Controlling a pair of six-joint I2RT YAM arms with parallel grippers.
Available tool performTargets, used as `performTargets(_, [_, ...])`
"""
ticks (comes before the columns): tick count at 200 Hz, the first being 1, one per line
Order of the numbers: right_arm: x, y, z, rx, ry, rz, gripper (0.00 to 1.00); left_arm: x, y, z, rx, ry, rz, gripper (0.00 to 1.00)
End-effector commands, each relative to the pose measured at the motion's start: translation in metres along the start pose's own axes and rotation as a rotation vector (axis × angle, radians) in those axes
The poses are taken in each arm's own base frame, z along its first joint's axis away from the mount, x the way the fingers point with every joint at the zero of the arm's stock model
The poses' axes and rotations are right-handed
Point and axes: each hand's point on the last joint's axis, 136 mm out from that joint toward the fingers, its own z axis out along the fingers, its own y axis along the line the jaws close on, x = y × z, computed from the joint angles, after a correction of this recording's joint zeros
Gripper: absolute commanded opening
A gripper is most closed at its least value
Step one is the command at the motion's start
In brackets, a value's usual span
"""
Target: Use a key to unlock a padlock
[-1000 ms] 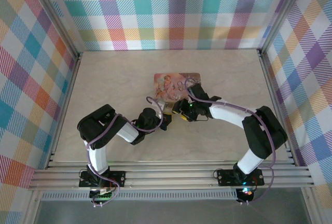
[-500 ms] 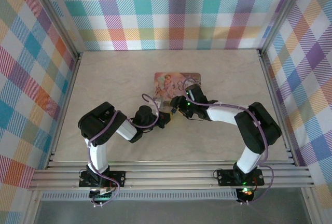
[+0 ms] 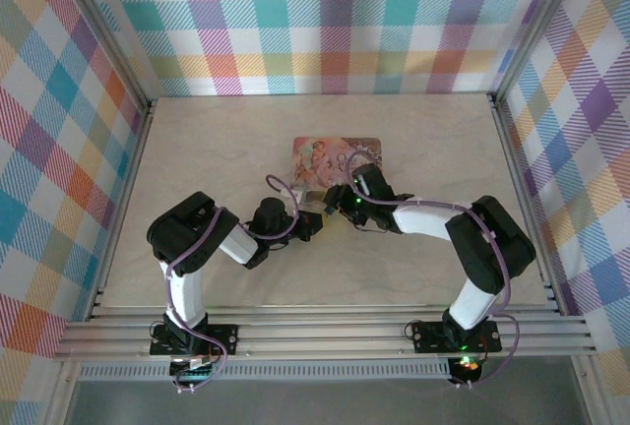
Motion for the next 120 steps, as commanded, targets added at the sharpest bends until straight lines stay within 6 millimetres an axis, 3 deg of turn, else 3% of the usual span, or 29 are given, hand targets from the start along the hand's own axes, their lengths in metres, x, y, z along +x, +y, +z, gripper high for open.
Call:
performTargets(1, [0.018, -0.026, 0.005, 0.059, 0.048, -0.006, 0.54, -0.011, -0.003, 0.002, 0.043, -0.015, -0.018, 0.0])
performTargets(61, [0.018, -0.021, 0.013, 0.01, 0.037, -0.085, 0.55, -0.018, -0.008, -0.001, 0.109, 0.012, -0.045, 0.0])
performTargets(120, [0.026, -0.019, 0.019, -0.025, 0.053, -0.041, 0.54, -0.016, -0.009, 0.001, 0.13, 0.031, -0.056, 0.0])
